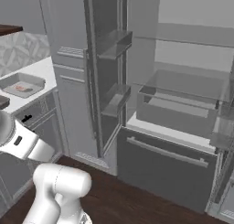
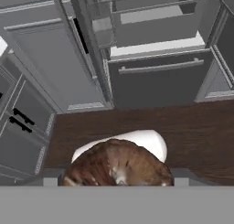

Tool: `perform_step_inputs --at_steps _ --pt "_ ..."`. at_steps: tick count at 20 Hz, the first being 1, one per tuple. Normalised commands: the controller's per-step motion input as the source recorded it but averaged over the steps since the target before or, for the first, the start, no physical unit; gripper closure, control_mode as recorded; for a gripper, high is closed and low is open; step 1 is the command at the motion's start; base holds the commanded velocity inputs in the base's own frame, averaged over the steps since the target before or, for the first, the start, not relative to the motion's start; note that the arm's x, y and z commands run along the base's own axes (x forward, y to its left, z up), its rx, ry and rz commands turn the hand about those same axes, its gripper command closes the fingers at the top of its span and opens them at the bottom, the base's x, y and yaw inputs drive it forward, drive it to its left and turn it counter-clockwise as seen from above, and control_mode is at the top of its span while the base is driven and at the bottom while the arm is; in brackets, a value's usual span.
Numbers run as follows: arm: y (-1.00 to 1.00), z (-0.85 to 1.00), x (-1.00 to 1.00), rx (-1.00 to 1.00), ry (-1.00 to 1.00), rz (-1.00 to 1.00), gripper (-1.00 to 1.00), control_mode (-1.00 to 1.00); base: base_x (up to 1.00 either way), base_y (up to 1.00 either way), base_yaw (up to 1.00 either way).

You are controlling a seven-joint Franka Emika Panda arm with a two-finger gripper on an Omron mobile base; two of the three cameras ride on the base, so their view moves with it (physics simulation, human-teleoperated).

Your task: Place one mushroom and one steak in each tupperware on the nearby counter, to pack two identical lunches.

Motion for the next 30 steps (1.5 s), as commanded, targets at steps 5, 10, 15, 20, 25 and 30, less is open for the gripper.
perform_step_inputs --at_steps 5,10,15,20,25,30 --pt "0.00 0.00 0.00 0.00 0.00 0.00 1.00 1.00 0.30 0.59 0.76" --pt "0.00 0.00 0.00 0.00 0.00 0.00 1.00 1.00 0.69 0.14 0.48" --pt "0.00 0.00 0.00 0.00 0.00 0.00 1.00 1.00 1.00 -0.31 0.11" --pt "0.00 0.00 0.00 0.00 0.00 0.00 1.00 1.00 0.74 0.23 0.07" --pt "0.00 0.00 0.00 0.00 0.00 0.00 1.00 1.00 0.32 0.58 0.14" --pt "0.00 0.00 0.00 0.00 0.00 0.00 1.00 1.00 0.88 0.13 0.01"
